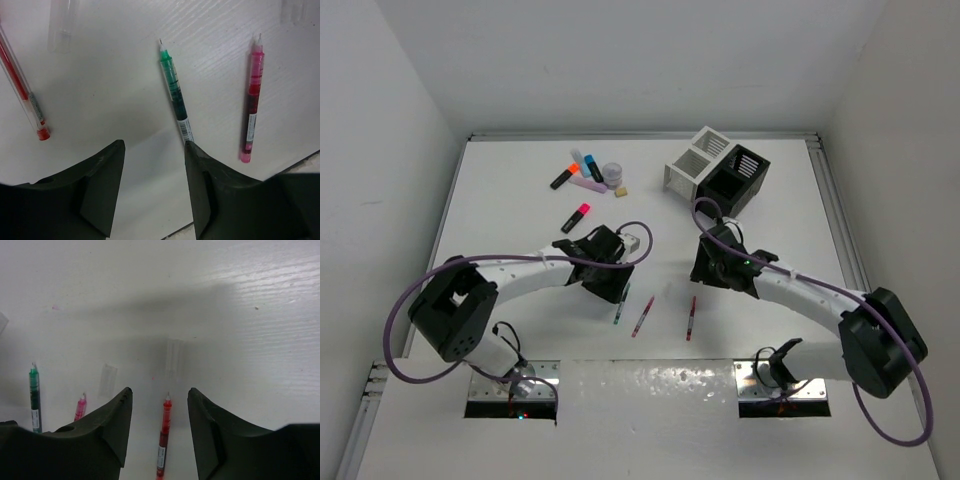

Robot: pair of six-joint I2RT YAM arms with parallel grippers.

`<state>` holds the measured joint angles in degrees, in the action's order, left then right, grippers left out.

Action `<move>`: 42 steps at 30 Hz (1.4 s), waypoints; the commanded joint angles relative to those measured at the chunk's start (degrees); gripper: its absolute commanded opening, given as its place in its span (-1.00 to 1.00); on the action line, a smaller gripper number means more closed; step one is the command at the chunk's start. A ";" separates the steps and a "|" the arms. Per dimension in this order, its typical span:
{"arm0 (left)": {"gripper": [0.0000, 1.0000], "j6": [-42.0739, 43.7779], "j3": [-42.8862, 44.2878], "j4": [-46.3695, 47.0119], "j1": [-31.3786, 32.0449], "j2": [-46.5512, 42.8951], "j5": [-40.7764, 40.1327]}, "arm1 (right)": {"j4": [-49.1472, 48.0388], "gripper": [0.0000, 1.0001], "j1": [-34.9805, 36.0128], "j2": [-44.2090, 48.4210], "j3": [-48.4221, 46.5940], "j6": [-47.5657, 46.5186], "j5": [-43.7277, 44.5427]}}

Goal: Sort the stationery into containers
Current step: Pick up the pen from the center of the board.

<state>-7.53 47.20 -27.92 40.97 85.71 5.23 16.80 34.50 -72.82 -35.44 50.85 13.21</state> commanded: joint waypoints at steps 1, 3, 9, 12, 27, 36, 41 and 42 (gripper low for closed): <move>-0.01 -2.58 -0.79 5.15 0.86 0.51 -0.31 | -3.00 -0.05 1.71 -2.15 -2.79 2.68 0.93; 0.01 -2.75 -1.32 7.08 1.65 1.29 -1.19 | -2.82 -0.09 3.37 -3.90 -4.71 2.59 1.81; 0.04 -3.02 -1.50 8.67 3.59 2.97 -3.12 | 0.69 -0.22 8.12 -6.37 -7.71 5.30 7.96; 0.04 -3.46 -1.50 8.67 5.17 3.32 -4.97 | 0.08 -0.22 9.62 -6.37 -6.58 8.38 8.93; -0.96 -5.83 -0.97 7.97 6.49 9.21 -9.98 | -2.29 -0.20 12.52 -9.89 -6.13 13.13 8.59; -1.00 -4.69 3.42 0.18 4.04 5.44 -9.98 | -3.88 -0.21 12.61 -13.49 -7.27 13.57 5.25; -1.00 -2.58 5.28 -5.39 1.92 -1.76 -10.51 | -4.93 -0.24 12.61 -15.51 -7.27 14.28 5.16; -1.00 -2.49 5.01 -5.30 1.92 -3.17 -10.77 | -5.11 -0.26 12.61 -15.86 -7.53 14.10 5.16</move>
<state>-11.31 50.26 -29.98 43.44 88.82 -4.97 13.78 46.70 -87.77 -40.60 63.92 18.79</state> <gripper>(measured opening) 0.066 0.376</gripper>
